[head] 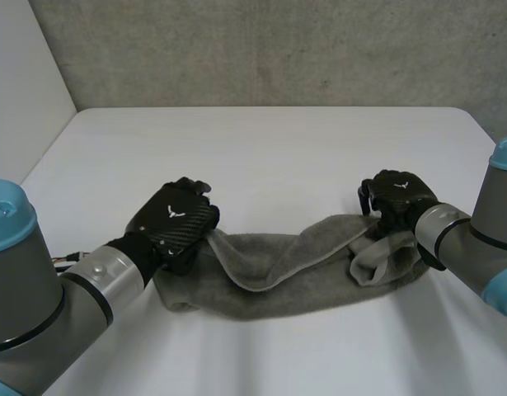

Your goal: Fold the towel.

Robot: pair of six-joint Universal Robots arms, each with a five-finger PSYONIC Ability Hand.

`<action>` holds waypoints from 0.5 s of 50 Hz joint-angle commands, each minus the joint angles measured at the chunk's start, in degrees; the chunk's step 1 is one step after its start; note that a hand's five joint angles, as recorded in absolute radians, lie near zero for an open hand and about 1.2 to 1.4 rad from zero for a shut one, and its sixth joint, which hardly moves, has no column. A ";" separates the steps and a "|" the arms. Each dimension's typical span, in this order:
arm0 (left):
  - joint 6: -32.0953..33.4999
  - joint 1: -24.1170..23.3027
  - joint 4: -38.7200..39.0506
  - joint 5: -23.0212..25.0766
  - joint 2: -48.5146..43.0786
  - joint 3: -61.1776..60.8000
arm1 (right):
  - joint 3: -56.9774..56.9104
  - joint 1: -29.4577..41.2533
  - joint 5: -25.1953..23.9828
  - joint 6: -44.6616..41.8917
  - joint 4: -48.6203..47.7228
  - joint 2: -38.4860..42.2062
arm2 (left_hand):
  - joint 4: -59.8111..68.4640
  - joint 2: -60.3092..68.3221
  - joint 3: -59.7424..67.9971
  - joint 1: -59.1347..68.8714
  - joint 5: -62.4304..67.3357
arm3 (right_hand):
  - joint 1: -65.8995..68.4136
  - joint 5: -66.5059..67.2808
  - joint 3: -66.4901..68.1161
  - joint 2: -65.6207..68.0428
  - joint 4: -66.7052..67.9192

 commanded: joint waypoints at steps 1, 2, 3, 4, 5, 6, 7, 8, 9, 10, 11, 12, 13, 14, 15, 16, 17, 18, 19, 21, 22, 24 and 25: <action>-0.64 1.17 -0.72 0.00 0.16 0.00 | 0.21 -2.81 -1.98 -1.24 2.45 -4.65 | -3.36 3.58 -2.93 6.89 5.20 | 25.34 25.71 -2.44 24.41 -4.37; -1.08 1.78 -1.51 0.00 0.34 -0.08 | 0.21 -2.82 -1.99 -1.24 2.46 -4.67 | -3.36 3.58 -2.93 6.89 5.20 | 25.34 25.71 -2.44 24.41 -4.37; -1.52 2.57 -2.47 0.00 0.77 -0.08 | 0.47 -3.34 -3.12 -1.42 4.03 -7.28 | -3.36 3.58 -2.93 6.89 5.20 | 25.34 25.71 -2.44 24.41 -4.37; -1.52 2.58 -2.48 0.00 0.78 -0.08 | 0.56 -4.04 -4.52 -1.42 6.04 -9.66 | -3.36 3.58 -2.93 6.89 5.20 | 25.34 25.71 -2.44 24.41 -4.37; -1.87 3.71 -3.44 0.09 1.13 -0.08 | 0.56 -4.05 -4.54 -1.42 6.06 -9.68 | -3.36 3.58 -2.93 6.89 5.20 | 25.34 25.71 -2.44 24.41 -4.37; -1.87 3.72 -3.45 0.09 1.13 -0.08 | 0.39 -4.92 -6.28 -1.42 8.24 -11.68 | -3.36 3.58 -2.93 6.89 5.20 | 25.34 25.71 -2.44 24.41 -4.37; -2.05 4.85 -4.32 0.09 1.48 0.00 | 0.04 -5.88 -8.56 -1.77 10.52 -13.36 | -3.36 3.58 -2.93 6.89 5.20 | 25.34 25.71 -2.44 24.41 -4.37; -2.13 6.08 -5.11 0.17 1.83 0.09 | 0.04 -5.89 -8.58 -1.77 10.55 -13.37 | -3.36 3.58 -2.93 6.89 5.20 | 25.34 25.71 -2.44 24.41 -4.37; -2.14 6.09 -5.12 0.18 1.83 0.09 | -0.31 -6.76 -10.76 -2.82 13.07 -15.03 | -3.36 3.58 -2.93 6.89 5.20 | 25.34 25.71 -2.44 24.41 -4.37; -2.14 7.23 -5.82 0.18 2.18 0.35 | -0.92 -7.29 -12.78 -4.65 15.70 -16.17 | -3.36 3.58 -2.93 6.89 5.20 | 25.34 25.71 -2.44 24.41 -4.37; -2.14 8.37 -6.43 0.35 2.36 0.70 | -0.93 -7.30 -12.80 -4.67 15.73 -16.18 | -3.36 3.58 -2.93 6.89 5.20 | 25.34 25.71 -2.44 24.41 -4.37; -2.14 8.38 -6.44 0.35 2.36 0.71 | -1.71 -7.56 -14.10 -7.28 18.52 -16.62 | -3.36 3.58 -2.93 6.89 5.20 | 25.34 25.71 -2.44 24.41 -4.37; -2.14 9.42 -6.79 0.35 2.45 1.14 | -1.72 -7.56 -14.12 -7.31 18.54 -16.62 | -3.36 3.58 -2.93 6.89 5.20 | 25.34 25.71 -2.44 24.41 -4.37; -2.14 9.43 -6.79 0.35 2.45 1.15 | -2.68 -7.65 -14.90 -10.79 21.50 -16.54 | -3.36 3.58 -2.93 6.89 5.20 | 25.34 25.71 -2.44 24.41 -4.37; -1.96 10.39 -6.88 0.44 2.36 1.84 | -3.99 -7.74 -14.56 -13.70 23.62 -16.19 | -3.36 3.58 -2.93 6.89 5.20 | 25.34 25.71 -2.44 24.41 -4.37; -2.05 11.18 -7.05 0.53 2.27 3.07 | -4.01 -7.74 -14.56 -13.72 23.64 -16.18 | -3.36 3.58 -2.93 6.89 5.20 | 25.34 25.71 -2.44 24.41 -4.37; -2.05 11.19 -7.05 0.53 2.27 3.08 | -5.66 -7.65 -14.64 -15.90 24.77 -15.23 | -3.36 3.58 -2.93 6.89 5.20 | 25.34 25.71 -2.44 24.41 -4.37; -2.13 11.71 -7.05 0.61 1.75 4.65 | -7.24 -7.30 -14.73 -16.53 24.70 -13.91 | -3.36 3.58 -2.93 6.89 5.20 | 25.34 25.71 -2.44 24.41 -4.37; -2.14 11.89 -6.79 0.79 1.31 6.75 | -7.26 -7.30 -14.73 -16.54 24.70 -13.90 | -3.36 3.58 -2.93 6.89 5.20 | 25.34 25.71 -2.44 24.41 -4.37; -2.31 11.90 -6.70 0.88 0.35 8.77 | -11.45 -6.60 -14.56 -15.84 22.25 -10.05 | -3.36 3.58 -2.93 6.89 5.20 | 25.34 25.71 -2.44 24.41 -4.37; -2.49 11.63 -6.44 0.97 -1.75 11.40 | -11.48 -6.60 -14.56 -15.83 22.24 -10.03 | -3.36 3.58 -2.93 6.89 5.20 | 25.34 25.71 -2.44 24.41 -4.37; -2.49 10.85 -6.18 0.97 -4.47 14.74 | -13.85 -6.16 -14.56 -15.31 19.33 -8.01 | -3.36 3.58 -2.93 6.89 5.20 | 25.34 25.71 -2.44 24.41 -4.37; -2.49 10.84 -6.17 0.97 -4.49 14.77 | -16.20 -5.55 -14.12 -14.44 15.42 -6.27 | -3.36 3.58 -2.93 6.89 5.20 | 25.34 25.71 -2.44 24.41 -4.37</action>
